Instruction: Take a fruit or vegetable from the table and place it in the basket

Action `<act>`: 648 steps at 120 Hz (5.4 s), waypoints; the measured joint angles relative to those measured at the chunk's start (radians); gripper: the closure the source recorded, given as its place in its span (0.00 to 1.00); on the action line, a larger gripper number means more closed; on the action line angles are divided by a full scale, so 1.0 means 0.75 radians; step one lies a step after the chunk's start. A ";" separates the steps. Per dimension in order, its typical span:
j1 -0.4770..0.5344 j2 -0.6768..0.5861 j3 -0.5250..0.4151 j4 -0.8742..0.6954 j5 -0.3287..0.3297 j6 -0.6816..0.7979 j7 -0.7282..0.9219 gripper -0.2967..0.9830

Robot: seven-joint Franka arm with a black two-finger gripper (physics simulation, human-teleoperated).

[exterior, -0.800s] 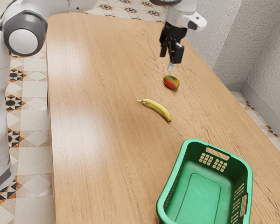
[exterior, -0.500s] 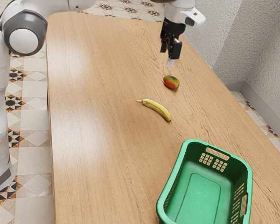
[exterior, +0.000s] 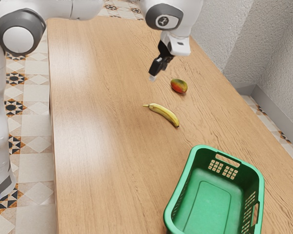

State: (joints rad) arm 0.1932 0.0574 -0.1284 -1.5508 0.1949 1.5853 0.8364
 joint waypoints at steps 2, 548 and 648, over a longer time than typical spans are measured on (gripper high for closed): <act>0.003 0.000 0.000 -0.008 0.000 0.009 0.027 0.23; 0.031 0.476 0.095 0.036 -0.182 0.494 0.097 0.64; 0.007 0.148 -0.372 0.047 -0.123 0.126 -0.029 0.65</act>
State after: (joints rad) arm 0.1988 0.1682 -0.4072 -1.5156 0.1023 1.6797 0.8149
